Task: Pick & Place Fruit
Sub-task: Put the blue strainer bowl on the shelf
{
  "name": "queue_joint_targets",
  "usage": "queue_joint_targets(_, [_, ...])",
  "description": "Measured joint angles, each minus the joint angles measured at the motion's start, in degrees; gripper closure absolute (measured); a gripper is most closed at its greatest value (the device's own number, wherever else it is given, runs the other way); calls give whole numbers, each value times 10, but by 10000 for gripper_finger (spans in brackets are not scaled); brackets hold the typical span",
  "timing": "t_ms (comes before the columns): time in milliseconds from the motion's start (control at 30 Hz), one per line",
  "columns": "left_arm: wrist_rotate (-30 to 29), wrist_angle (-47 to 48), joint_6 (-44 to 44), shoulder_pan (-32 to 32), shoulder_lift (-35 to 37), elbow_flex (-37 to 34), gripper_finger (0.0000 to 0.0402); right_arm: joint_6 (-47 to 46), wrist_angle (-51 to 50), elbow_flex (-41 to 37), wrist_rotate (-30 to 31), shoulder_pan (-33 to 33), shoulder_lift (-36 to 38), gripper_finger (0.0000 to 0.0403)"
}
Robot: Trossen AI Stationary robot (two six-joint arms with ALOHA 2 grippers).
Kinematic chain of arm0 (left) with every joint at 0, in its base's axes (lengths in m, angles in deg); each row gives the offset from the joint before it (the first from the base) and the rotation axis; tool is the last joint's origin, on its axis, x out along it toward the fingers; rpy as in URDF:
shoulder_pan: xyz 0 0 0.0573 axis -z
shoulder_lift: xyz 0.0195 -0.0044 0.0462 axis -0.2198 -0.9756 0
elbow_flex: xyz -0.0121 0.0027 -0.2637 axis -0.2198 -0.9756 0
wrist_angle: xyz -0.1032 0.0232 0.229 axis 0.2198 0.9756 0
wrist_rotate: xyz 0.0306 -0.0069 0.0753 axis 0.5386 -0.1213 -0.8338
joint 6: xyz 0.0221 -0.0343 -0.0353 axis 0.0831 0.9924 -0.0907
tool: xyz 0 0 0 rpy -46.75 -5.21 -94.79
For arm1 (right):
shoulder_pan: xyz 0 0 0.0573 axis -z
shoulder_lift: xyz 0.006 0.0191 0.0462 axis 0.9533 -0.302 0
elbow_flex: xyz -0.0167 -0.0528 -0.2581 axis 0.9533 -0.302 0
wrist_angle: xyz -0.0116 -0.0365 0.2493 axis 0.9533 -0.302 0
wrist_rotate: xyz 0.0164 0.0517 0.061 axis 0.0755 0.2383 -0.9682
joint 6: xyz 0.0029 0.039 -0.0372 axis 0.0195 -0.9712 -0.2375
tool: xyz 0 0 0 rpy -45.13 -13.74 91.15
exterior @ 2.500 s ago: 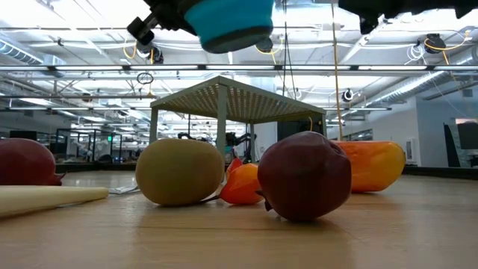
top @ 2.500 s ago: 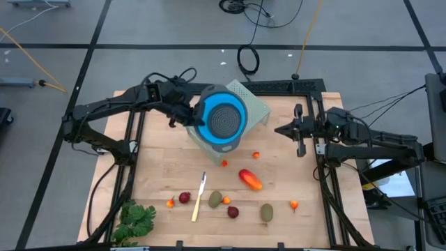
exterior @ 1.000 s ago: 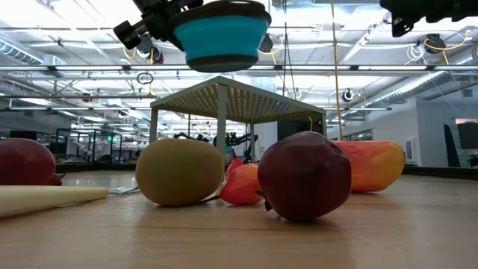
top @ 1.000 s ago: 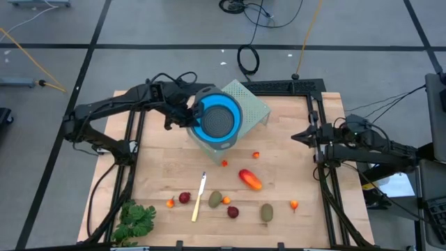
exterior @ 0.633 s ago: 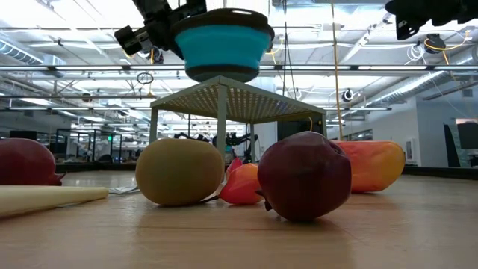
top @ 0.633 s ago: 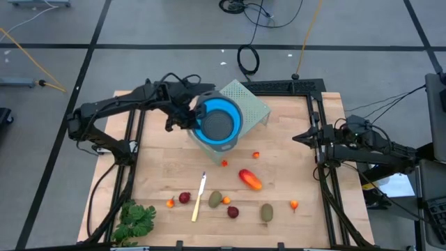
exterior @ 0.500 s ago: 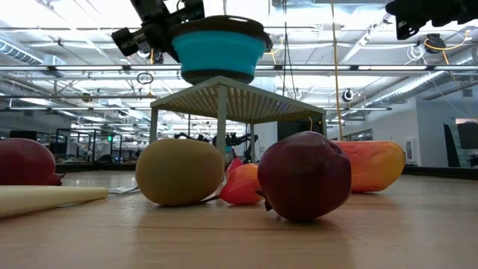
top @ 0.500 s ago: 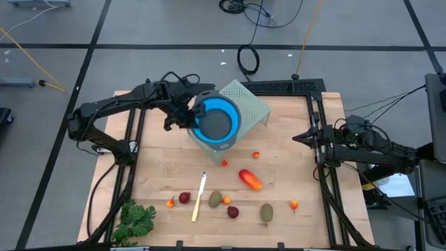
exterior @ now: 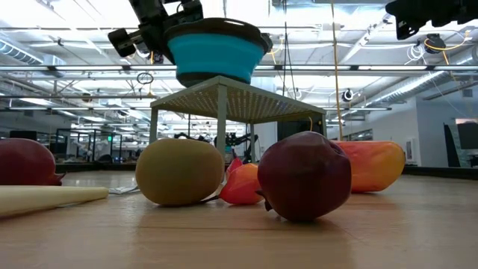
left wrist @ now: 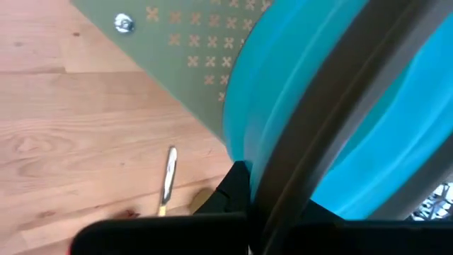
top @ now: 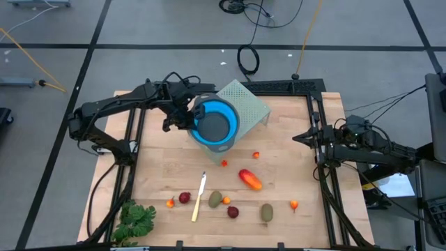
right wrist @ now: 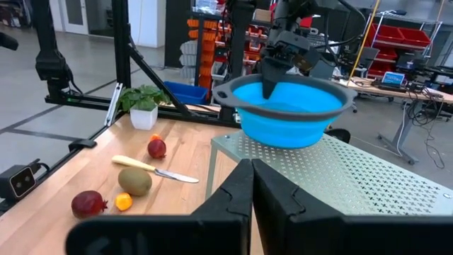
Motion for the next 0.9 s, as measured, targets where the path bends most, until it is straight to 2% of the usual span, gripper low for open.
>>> queue_joint_targets(900, [-16, -1, -6, 3, 0, 0, 396, -15, 0, 0, 0, 0, 0, 403])
